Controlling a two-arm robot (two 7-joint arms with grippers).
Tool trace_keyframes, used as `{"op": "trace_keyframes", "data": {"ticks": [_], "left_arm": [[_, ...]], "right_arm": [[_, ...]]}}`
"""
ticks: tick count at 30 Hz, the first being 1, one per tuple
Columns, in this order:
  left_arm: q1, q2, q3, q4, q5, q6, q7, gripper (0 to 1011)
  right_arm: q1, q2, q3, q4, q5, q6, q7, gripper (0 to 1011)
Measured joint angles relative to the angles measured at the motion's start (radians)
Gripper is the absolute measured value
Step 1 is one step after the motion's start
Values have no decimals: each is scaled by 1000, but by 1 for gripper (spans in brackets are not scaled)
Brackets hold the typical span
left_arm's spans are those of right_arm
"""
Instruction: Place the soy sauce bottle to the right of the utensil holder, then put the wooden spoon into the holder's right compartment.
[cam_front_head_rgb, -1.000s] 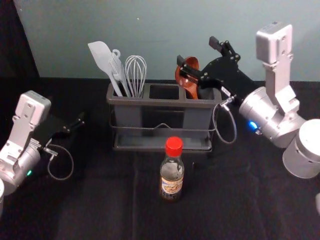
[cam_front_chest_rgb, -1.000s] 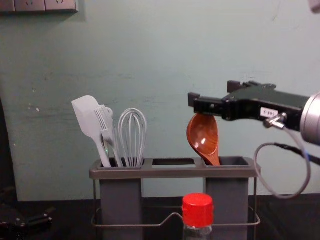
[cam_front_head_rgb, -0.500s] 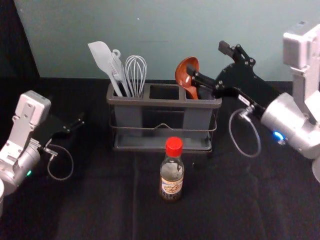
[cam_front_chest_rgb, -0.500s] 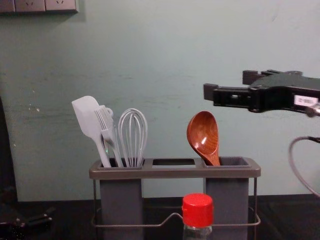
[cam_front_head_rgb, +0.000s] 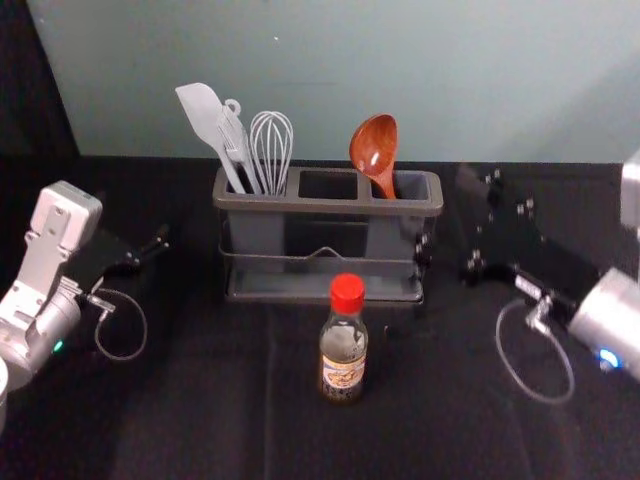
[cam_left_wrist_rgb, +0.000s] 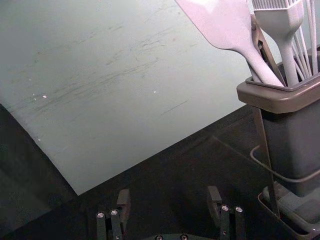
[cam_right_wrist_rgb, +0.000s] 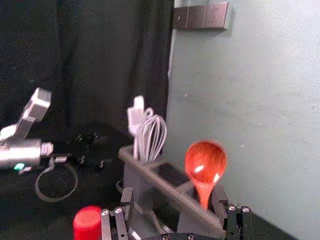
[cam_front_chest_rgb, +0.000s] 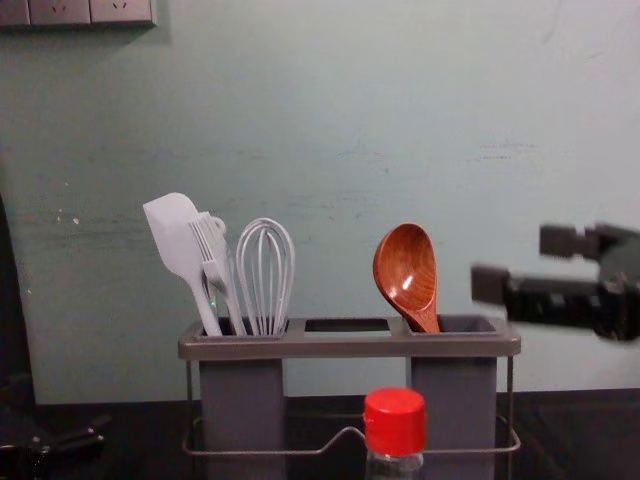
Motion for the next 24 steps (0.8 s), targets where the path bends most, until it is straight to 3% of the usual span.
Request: {"op": "trace_keyframes", "data": {"ticks": [3,10,14,17,19,24], "left_arm": [[0,0,0,0,0,0,0,1005],[0,0,0,0,0,0,0,1005],[0,0,0,0,0,0,0,1005],[0,0,0,0,0,0,0,1005],[0,0,0,0,0,0,0,1005],[0,0,0,0,0,0,0,1005]], "right_arm": [[-38,21,-7,26,-1,-54,13,1003],[-68,29,-34,94,-43,-147,16,1003],[-72,14,-62,142,-140,-228,-8,1003],[-65,1,-74,167,-166,-255,-10,1003],[-60,-6,-78,177,-166,-259,-6,1003],[-46,-19,-86,190,-115,-234,32,1003]]}}
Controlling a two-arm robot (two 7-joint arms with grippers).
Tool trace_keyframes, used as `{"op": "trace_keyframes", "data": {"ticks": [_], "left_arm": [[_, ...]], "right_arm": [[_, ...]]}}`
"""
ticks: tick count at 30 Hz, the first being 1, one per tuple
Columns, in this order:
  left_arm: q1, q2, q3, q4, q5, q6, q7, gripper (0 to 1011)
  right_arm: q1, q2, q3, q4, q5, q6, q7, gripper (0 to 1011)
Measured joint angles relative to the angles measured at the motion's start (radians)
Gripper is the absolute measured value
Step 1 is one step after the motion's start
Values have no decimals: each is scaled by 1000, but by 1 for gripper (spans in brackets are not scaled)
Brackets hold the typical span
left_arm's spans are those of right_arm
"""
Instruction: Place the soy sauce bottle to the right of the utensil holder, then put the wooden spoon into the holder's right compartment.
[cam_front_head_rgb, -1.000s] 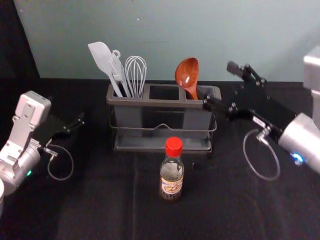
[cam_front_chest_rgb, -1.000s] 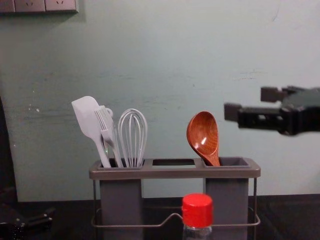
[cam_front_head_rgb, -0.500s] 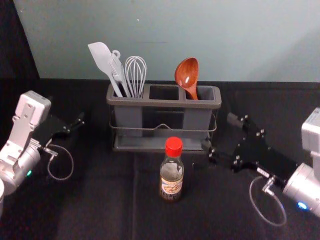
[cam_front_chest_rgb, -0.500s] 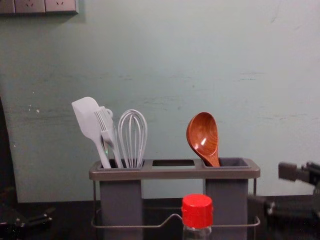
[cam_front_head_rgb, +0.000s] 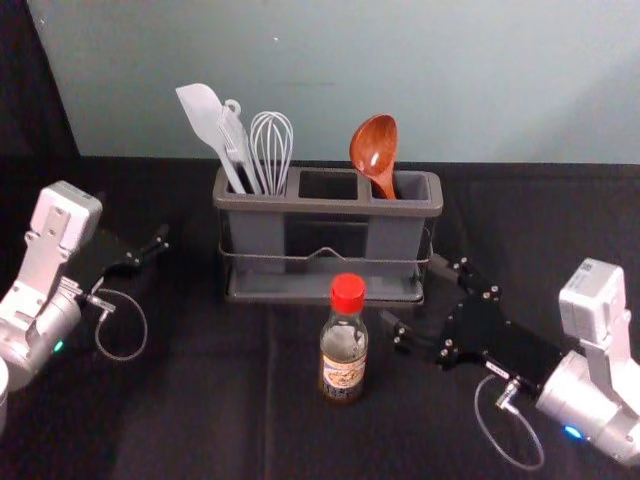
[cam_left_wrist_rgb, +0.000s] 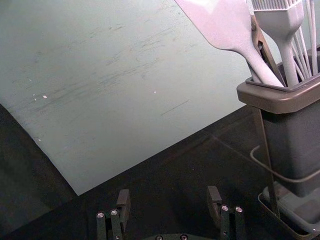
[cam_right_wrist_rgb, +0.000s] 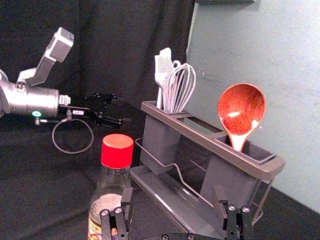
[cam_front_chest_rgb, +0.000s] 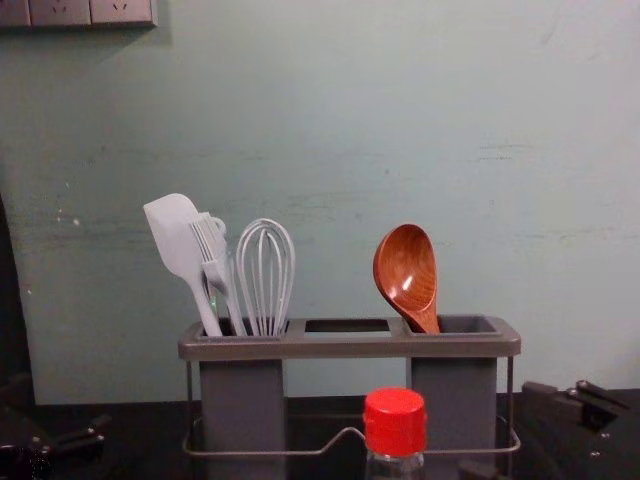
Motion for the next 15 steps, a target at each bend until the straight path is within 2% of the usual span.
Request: {"op": "trace_keyframes", "data": {"ticks": [2,7,15], "left_arm": [[0,0,0,0,0,0,0,1005],[0,0,0,0,0,0,0,1005],[0,0,0,0,0,0,0,1005]], "right_arm": [[8,-7,-4,2,35,33,15,1003],[21,-3,-21,0,80,68,50,1003],[44,23,-57,-4,117,80,95,1003]]}}
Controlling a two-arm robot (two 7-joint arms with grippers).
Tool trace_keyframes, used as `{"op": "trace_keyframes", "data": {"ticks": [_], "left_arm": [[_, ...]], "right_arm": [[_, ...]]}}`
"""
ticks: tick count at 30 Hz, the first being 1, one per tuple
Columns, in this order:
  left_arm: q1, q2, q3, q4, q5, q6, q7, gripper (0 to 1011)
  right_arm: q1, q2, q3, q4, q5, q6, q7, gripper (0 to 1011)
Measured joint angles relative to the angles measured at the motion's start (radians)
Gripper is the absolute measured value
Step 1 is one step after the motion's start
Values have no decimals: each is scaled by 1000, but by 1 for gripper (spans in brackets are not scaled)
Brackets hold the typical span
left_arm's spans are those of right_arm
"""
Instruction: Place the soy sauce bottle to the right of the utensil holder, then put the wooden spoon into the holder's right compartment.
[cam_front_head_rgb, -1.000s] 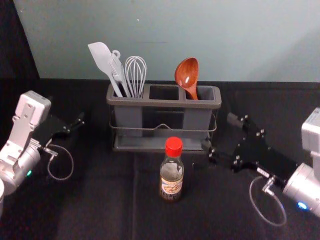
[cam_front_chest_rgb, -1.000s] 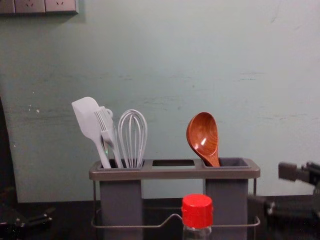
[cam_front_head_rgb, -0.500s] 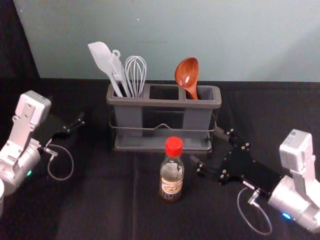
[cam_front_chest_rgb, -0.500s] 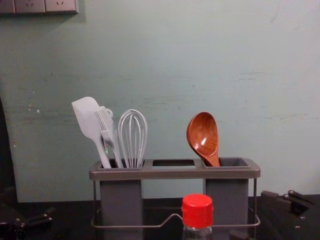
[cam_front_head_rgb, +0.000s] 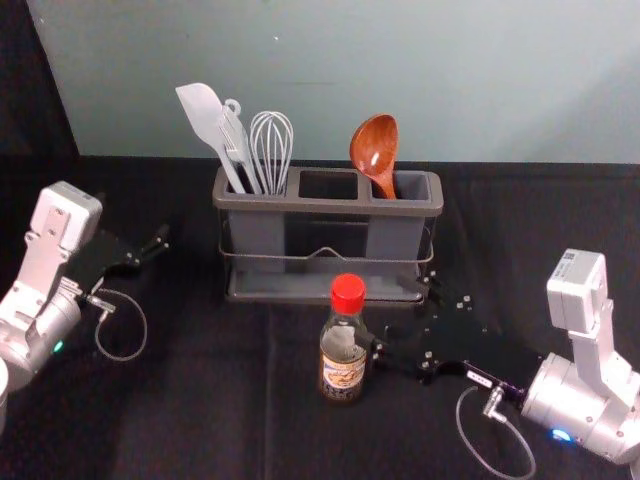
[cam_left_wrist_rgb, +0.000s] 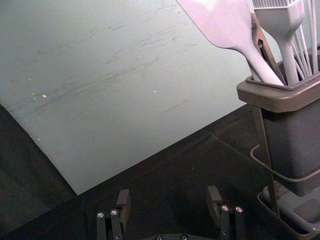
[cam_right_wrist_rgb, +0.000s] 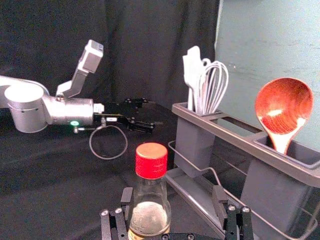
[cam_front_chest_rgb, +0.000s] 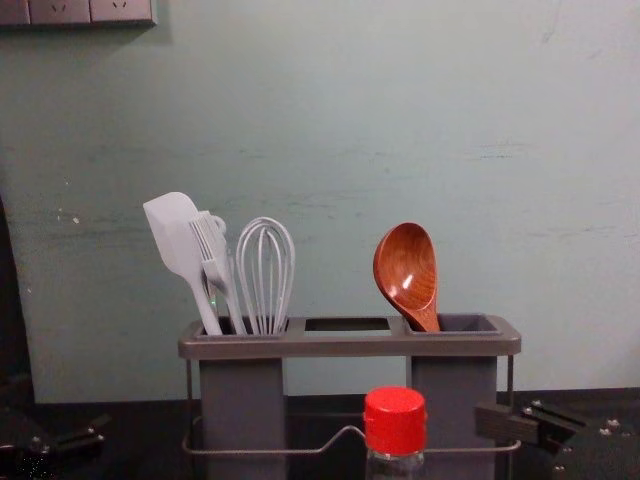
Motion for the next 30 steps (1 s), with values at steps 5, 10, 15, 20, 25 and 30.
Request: {"op": "trace_keyframes", "data": {"ticks": [5,10,15,20,25,30], "left_arm": [[0,0,0,0,0,0,0,1005],[0,0,0,0,0,0,0,1005],[0,0,0,0,0,0,0,1005],[0,0,0,0,0,0,0,1005],[0,0,0,0,0,0,0,1005],[0,0,0,0,0,0,0,1005]], "right_arm": [[14,4,-15,0,9,-1,4,1003],[32,4,-32,-5,16,4,5,1003],[52,2,-52,-12,27,20,9,1003],[74,-6,-72,-9,47,40,11,1003],[93,-16,-87,3,59,54,11,1003],[106,-24,-102,11,62,62,5,1003]]}}
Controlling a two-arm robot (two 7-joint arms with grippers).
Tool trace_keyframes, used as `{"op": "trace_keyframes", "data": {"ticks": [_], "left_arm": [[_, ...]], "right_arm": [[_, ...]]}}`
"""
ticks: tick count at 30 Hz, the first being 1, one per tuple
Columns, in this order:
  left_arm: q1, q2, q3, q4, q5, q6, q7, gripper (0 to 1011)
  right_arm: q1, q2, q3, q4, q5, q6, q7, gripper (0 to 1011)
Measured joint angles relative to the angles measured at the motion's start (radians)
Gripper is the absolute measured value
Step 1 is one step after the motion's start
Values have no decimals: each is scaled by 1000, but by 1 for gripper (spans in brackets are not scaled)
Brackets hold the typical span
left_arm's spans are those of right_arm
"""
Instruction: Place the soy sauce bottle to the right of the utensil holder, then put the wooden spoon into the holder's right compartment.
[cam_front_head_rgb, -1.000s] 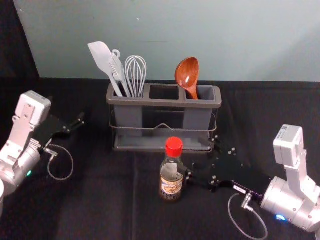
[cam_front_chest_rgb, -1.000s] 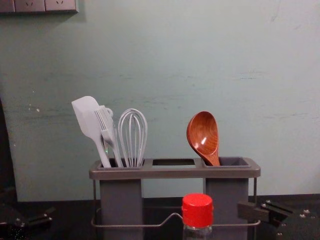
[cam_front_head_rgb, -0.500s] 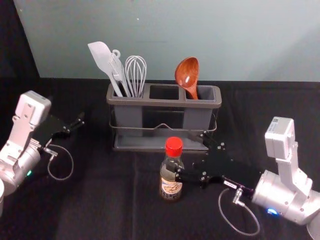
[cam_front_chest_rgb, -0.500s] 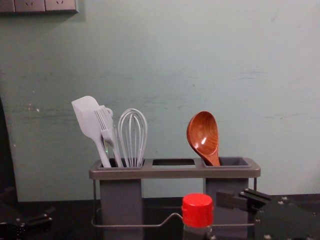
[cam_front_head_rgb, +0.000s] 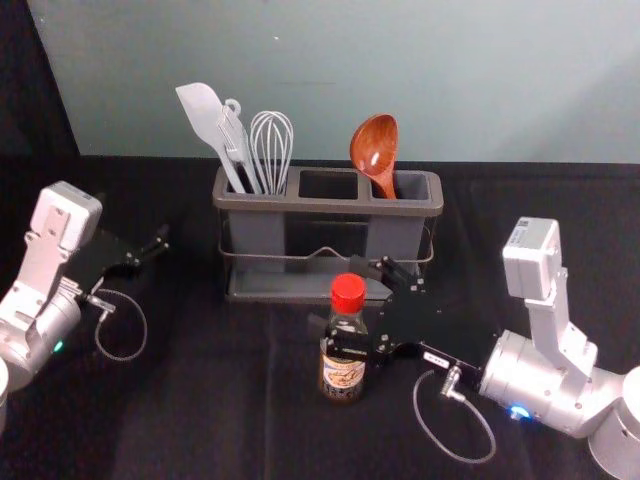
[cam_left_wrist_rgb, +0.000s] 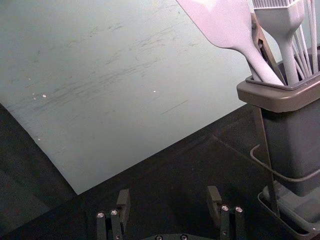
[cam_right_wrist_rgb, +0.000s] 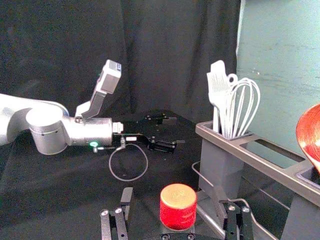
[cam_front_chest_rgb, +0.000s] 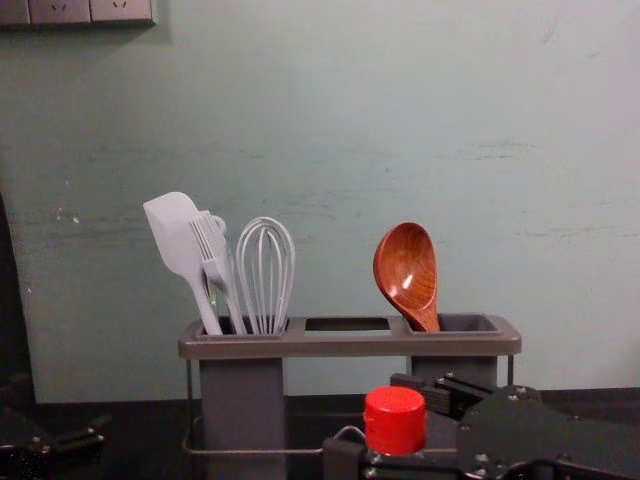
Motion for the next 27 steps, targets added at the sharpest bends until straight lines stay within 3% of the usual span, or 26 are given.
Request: {"op": "trace_keyframes", "data": {"ticks": [15,27], "left_arm": [[0,0,0,0,0,0,0,1005],[0,0,0,0,0,0,0,1005]], "right_arm": [[10,-7,-12,8,-6,3,-15,1003],[8,-6,-10,7,-7,3,-15,734]]}}
